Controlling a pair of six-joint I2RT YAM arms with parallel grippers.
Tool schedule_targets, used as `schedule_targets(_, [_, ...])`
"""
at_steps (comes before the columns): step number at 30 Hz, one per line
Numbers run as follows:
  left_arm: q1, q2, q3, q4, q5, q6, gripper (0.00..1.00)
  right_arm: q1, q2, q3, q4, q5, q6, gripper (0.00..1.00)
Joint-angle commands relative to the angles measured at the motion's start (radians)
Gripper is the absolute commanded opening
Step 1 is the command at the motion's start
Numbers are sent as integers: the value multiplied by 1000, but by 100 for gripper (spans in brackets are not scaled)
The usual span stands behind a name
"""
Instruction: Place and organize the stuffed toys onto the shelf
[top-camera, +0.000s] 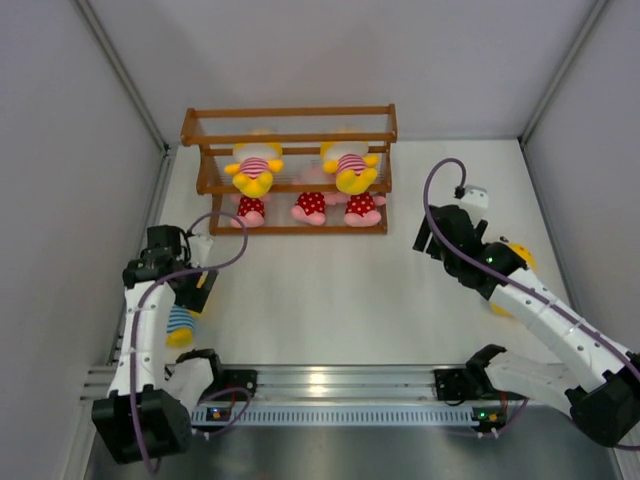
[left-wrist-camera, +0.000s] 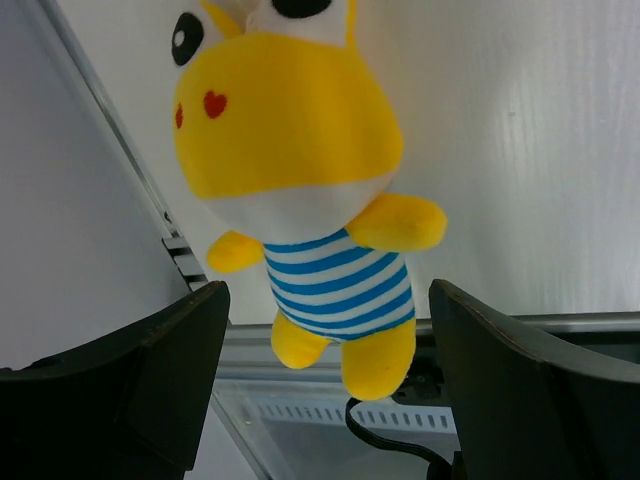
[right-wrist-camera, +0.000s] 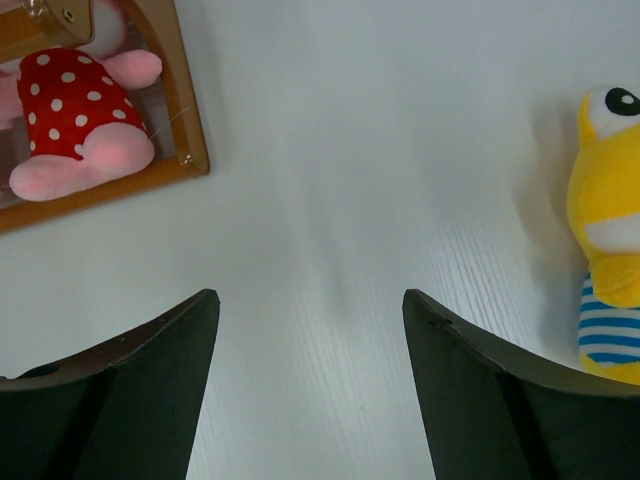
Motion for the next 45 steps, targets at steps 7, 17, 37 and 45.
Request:
schedule_targets(7, [450,287,163,67,342,157,84,-4,-26,14,34,-62,-51,74])
schedule_targets(17, [453,425,97,242,410,160,70,-3,-14,44,50,-111,-69,72])
schedule_targets(37, [421,162,656,-291,761,87,0,534,327,406,782,-980,-976,71])
schedule_targets(45, [145,191,735,-288,781,-70,0,652,643,579,849,-983,-1214,73])
